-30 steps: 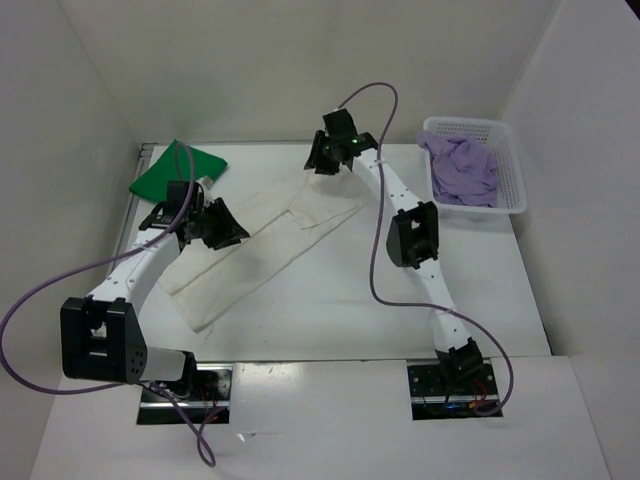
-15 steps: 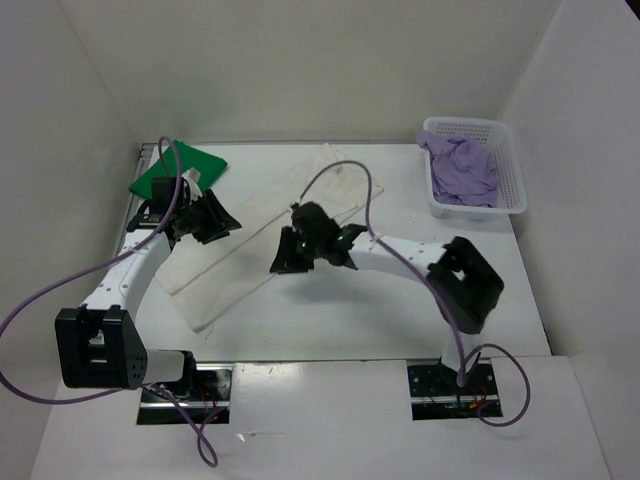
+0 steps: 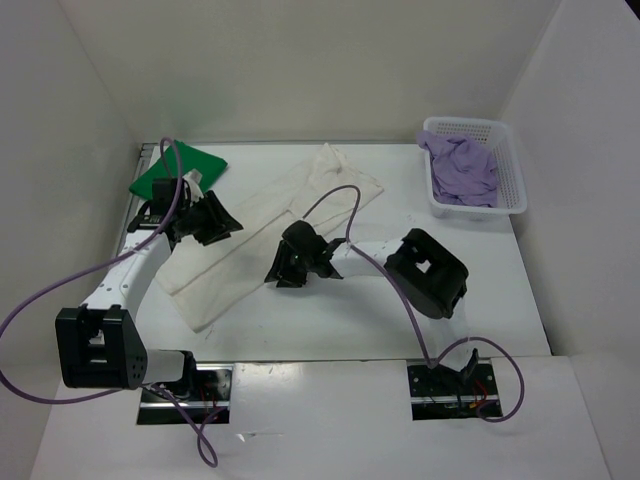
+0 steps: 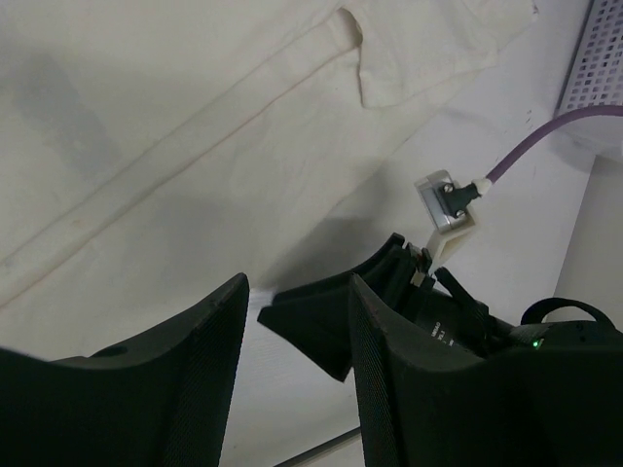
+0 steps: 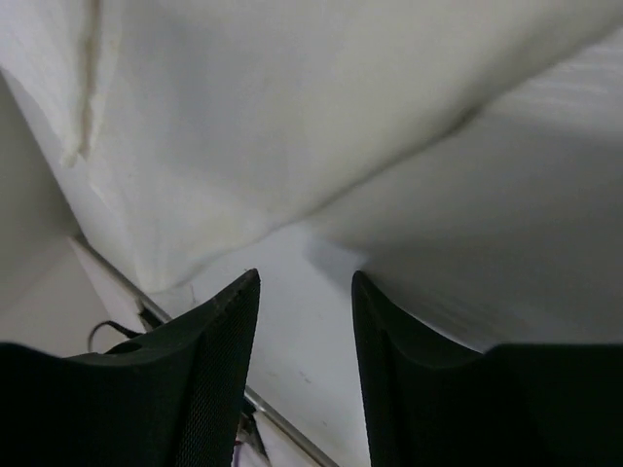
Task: Fold and stack the t-shirts
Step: Rotate the tshirt 90 degrees
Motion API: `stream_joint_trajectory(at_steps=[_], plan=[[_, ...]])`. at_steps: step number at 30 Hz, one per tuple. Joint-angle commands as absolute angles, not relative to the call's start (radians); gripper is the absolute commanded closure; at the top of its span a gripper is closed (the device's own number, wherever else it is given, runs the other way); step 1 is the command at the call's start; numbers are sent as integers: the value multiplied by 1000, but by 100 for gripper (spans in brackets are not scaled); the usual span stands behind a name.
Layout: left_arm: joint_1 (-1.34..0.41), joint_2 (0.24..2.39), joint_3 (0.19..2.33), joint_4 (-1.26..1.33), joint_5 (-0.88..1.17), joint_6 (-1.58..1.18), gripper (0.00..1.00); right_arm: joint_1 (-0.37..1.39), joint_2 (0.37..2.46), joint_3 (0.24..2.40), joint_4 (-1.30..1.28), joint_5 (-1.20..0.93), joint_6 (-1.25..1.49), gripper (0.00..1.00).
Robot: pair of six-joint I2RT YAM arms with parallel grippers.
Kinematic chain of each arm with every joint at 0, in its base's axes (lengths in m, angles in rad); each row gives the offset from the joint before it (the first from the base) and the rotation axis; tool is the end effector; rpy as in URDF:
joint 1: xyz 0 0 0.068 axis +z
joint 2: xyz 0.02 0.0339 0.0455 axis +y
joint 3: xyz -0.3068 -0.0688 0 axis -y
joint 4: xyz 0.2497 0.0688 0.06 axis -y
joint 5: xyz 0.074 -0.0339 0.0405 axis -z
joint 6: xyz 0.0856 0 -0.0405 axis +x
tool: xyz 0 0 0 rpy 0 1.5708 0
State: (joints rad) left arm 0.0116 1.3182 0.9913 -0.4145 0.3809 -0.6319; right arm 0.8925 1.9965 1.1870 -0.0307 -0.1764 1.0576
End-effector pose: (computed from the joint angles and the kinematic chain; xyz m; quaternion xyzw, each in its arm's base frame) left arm 0.3126 -0.0282 0.2836 -0.2118 0.8767 -0.2857 0.3239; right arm 0.2820 0.3738 0.1357 0.0454 0.9298 0.3407 0.1316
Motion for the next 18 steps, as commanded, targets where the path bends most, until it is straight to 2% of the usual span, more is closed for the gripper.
stream_joint_trajectory(at_steps=[1,3,5,7,8,11,18], plan=[[12,1293,982,-385,411,-621,47,902,2068,1233,20,-55,1147,54],[12,1293,982,-376,420,-635,47,911,2091,1245,8,3,1175,54],[12,1293,982,-350,451,-667,47,911,2100,1246,-5,28,1213,59],[12,1293,982,-339,451,-678,47,911,2109,1256,8,40,1223,70],[12,1302,982,-339,442,-678,47,911,2121,1273,-14,51,1232,84],[12,1328,991,-339,428,-655,47,911,2112,1264,-25,51,1210,98],[-40,1420,1057,-328,339,-624,47,859,1878,985,-76,8,1013,100]])
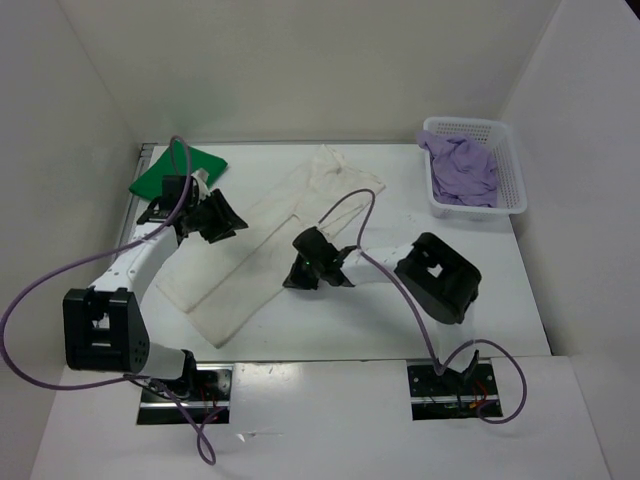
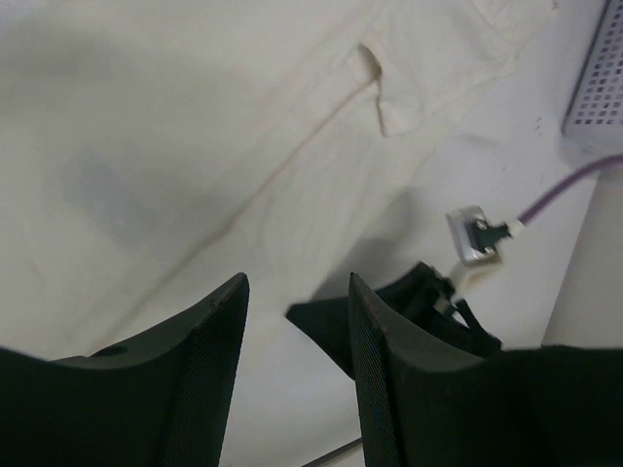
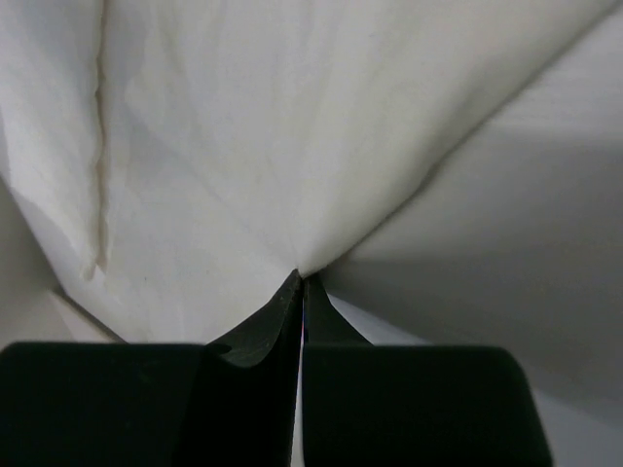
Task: Fold and stack the t-shirts
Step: Rotate the tshirt 90 degrees
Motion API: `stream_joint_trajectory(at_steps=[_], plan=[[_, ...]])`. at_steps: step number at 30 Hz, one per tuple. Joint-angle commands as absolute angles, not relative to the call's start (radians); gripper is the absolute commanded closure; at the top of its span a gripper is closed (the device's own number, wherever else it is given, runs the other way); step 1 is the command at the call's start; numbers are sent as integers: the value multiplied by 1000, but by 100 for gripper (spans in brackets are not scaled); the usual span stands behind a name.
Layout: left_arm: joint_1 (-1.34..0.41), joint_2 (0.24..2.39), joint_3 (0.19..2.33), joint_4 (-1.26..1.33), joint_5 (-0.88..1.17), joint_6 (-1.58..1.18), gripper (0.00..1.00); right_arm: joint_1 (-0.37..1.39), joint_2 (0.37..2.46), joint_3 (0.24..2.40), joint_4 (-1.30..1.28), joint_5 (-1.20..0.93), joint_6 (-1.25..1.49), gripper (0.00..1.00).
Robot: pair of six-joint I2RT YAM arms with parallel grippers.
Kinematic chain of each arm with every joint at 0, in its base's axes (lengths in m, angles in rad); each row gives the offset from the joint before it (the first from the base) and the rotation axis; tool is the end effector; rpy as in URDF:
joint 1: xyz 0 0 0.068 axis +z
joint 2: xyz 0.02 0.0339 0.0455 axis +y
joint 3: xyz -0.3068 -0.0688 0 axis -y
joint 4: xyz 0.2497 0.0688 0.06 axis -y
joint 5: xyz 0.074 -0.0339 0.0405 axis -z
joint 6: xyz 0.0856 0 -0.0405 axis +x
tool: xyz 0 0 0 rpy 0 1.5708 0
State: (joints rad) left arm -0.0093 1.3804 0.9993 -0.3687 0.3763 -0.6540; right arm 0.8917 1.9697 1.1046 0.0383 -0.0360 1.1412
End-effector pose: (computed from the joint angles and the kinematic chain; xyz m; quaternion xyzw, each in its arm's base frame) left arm 0.3282 -0.0345 0.2729 -0.2146 0.8780 -0.2898 0.3148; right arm 0.2833 0.3559 0.1277 0.1094 0.9250 0.3178 0.1770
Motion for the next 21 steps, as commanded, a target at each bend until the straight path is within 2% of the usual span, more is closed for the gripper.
stream_joint_trajectory(at_steps=[1,6,11,12,16,20,21], plan=[[-58,1436,1066,-328,330,-624,47,842,1847,954,-99,8,988,100],[-101,1557,1141,-291,304,-624,46,689,1625,763,-181,-44,858,100],[-155,1719,1255,-281,284,-603,44,575,1559,741,-279,-84,790,100],[-166,1817,1335,-272,273,-591,43,551,1531,755,-307,-106,778,94],[-166,1912,1411,-244,253,-591,42,540,1483,778,-347,-106,769,85],[-175,2049,1551,-244,253,-581,42,494,1437,811,-356,-187,747,71],[-175,2106,1581,-244,242,-569,42,494,1427,811,-356,-198,738,71]])
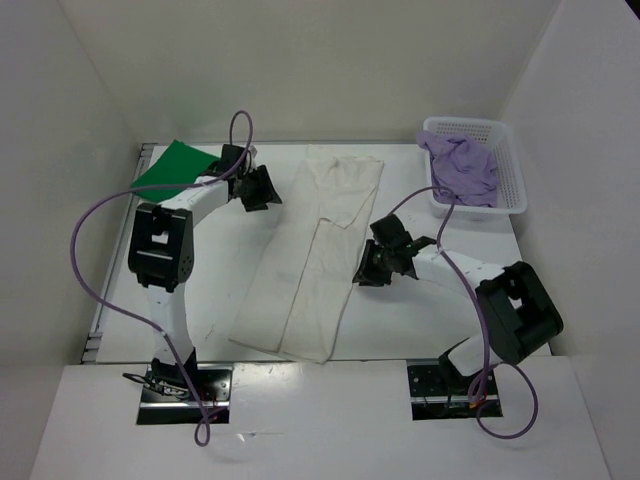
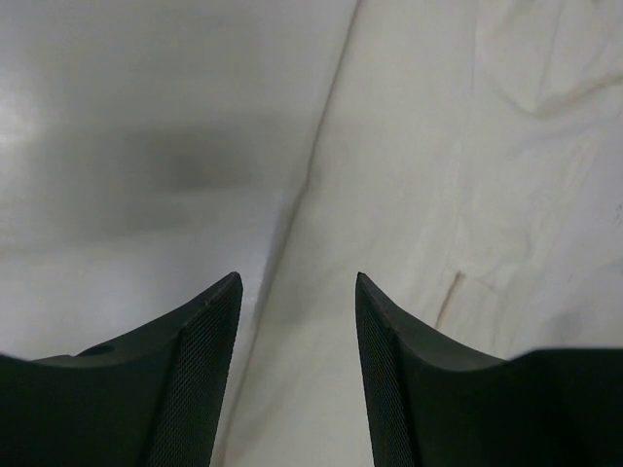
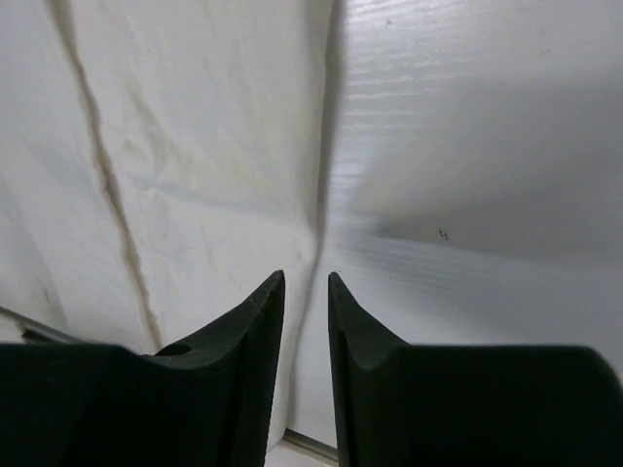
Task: Fold and stack the t-shirts
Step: Rotate the tshirt 90 degrees
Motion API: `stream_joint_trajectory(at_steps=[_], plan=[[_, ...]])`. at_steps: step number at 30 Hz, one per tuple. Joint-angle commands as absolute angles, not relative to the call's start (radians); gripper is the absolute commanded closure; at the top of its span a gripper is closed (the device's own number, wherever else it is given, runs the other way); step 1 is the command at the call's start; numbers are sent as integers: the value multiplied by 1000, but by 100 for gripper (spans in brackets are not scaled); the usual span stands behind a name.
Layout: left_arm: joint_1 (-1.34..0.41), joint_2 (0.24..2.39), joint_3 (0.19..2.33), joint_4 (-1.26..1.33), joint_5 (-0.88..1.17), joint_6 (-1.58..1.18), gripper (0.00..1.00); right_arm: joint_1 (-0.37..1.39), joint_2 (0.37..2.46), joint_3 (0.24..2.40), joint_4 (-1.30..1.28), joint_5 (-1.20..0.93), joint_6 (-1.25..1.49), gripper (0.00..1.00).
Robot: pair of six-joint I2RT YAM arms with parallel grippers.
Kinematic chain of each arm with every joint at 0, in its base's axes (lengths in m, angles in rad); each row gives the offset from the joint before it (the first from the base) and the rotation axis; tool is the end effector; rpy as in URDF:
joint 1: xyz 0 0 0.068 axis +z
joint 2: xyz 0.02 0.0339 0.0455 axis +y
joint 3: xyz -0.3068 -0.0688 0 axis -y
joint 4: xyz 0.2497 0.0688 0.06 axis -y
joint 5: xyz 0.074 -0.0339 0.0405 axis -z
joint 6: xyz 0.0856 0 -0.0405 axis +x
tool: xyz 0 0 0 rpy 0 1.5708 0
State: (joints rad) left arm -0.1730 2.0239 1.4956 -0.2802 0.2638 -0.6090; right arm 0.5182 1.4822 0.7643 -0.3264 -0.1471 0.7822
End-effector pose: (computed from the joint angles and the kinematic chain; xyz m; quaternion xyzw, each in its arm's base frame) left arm 0.4969 -0.1095 0.2020 -0.1512 0.9090 -0.2534 0.2944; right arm 0.2545 0.1596 0.1628 0.1078 0.9571 0.2136 0.1636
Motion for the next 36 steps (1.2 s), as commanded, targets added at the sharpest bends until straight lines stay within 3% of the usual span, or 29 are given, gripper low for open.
stream_joint_trajectory(at_steps=[1,12,15,20,23,34,36], plan=[[-175,2135,1644,-244,230,-558,42,477,1427,824,-356,-209,723,69],[-213,2526,2092,-342,271,-502,43,445,1468,908,-354,-251,695,69],[-222,2618,2239,-353,329,-521,52,445,1488,908,-354,-252,695,69],[-233,2729,2414,-344,387,-615,89,398,1525,917,-354,-252,675,69],[-206,2692,2367,-283,360,-675,100,365,1554,956,-354,-262,654,69],[6,2408,1887,-66,227,-798,100,344,1646,1012,-354,-305,589,66],[6,2379,1841,-61,238,-825,93,344,1657,1022,-354,-305,589,65]])
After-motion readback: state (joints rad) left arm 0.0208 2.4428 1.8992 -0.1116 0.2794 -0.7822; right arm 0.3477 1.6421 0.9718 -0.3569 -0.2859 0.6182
